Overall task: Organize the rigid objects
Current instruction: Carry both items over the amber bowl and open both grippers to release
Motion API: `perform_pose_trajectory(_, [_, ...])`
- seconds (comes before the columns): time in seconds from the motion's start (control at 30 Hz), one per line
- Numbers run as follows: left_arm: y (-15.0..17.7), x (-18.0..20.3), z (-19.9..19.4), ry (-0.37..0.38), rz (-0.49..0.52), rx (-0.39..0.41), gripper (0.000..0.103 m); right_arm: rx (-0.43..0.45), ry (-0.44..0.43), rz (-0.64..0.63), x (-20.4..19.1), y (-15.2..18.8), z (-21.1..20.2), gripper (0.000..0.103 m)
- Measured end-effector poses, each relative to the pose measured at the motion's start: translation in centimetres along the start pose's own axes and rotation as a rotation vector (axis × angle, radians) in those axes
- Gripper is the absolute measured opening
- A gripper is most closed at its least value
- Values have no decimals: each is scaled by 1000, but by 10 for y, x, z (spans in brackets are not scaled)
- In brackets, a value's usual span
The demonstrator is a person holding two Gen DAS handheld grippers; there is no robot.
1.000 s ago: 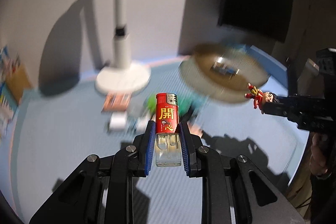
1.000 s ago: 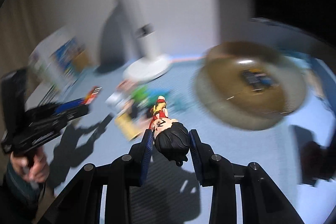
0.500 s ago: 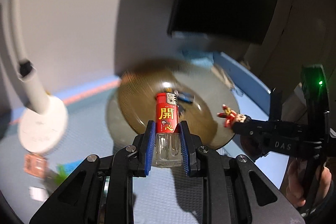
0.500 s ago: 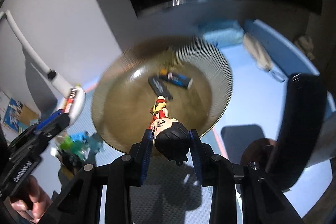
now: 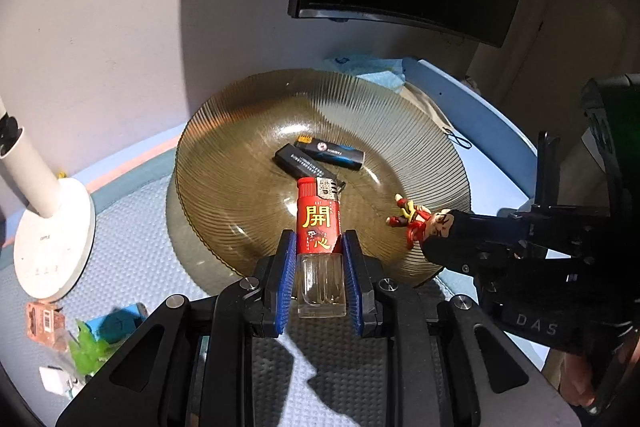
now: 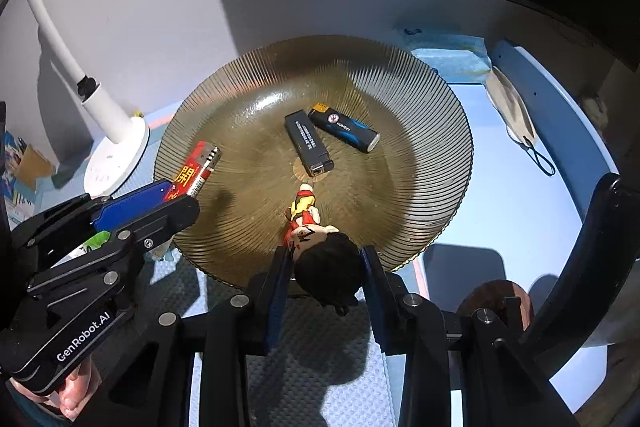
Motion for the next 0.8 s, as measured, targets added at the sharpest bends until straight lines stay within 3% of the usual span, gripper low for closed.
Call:
perform_pose_trajectory(0.03, [-1,-1,0,12,-14,-2,30,-4,-3,6,1,-1,0,34])
perform_pose_trajectory(0.07, [-1,-4,-2,17,-27,0,43,-5,-15,21,3,-2,0,35])
perform_pose_trajectory(0.1, [-1,-7,-8,15,-41,13,47,-5,-25,35,5,-2,-2,41])
perform_pose_trajectory(0.13, [-1,-12,-15,6,-51,29,48,-4,-29,49,7,-3,-4,54])
perform_pose_trajectory(0.17, [-1,-15,-21,-2,-55,40,48,16,-32,66,10,-3,-11,58])
perform_pose_trajectory(0.33, [13,-44,-75,-58,-105,119,48,112,-43,96,15,-2,-48,59])
perform_pose_trajectory(0.57, [68,-84,-155,-187,-191,195,55,175,-190,51,-26,12,-85,60])
perform_pose_trajectory(0.63, [86,-96,-171,-214,-227,197,61,187,-236,13,-47,20,-89,60])
perform_pose_trajectory(0.7, [106,-108,-184,-251,-266,200,81,204,-264,-31,-71,31,-90,60])
perform_pose_trajectory(0.8, [139,-126,-196,-330,-305,183,82,178,-320,-71,-100,50,-76,61])
Point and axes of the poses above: each gripper's, at about its wrist camera, not at the fingertips, and z roughly the way its jaws point, x to its right, y to its underside, the point moved 3 cm from there along z, roughly the way its jaws point, and after that the axes turned 10 degrees about z, right-handed, at the moved point
